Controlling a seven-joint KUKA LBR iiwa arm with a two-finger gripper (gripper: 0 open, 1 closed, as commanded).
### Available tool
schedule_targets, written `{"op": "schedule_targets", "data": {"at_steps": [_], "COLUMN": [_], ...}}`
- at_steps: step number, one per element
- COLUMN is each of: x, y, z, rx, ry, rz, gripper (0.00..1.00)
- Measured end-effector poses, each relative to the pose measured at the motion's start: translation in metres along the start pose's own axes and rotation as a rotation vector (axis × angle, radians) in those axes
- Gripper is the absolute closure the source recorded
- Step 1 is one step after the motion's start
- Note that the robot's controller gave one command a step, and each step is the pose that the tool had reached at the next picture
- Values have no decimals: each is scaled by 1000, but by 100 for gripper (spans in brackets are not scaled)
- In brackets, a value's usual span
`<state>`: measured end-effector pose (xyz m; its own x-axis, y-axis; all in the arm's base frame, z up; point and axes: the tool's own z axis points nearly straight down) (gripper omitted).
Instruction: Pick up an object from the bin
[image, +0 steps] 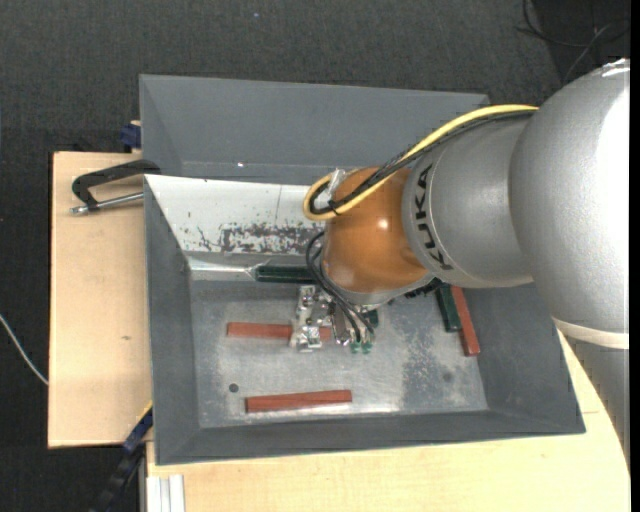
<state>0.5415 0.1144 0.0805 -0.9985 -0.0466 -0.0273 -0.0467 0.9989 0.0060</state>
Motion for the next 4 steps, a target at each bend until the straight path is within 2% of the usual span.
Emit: {"op": "schedule_targets", "data": {"at_steps": [1,2,3,4], "x": [-3,7,7,8], "y": [8,-18,-18,-24], "z": [0,-140,-140,-93], "rx": [9,3,3,3], "ry": [6,22,23,18], "rz": [-82,-112,-112,-92], "gripper": [100,100,100,100]}}
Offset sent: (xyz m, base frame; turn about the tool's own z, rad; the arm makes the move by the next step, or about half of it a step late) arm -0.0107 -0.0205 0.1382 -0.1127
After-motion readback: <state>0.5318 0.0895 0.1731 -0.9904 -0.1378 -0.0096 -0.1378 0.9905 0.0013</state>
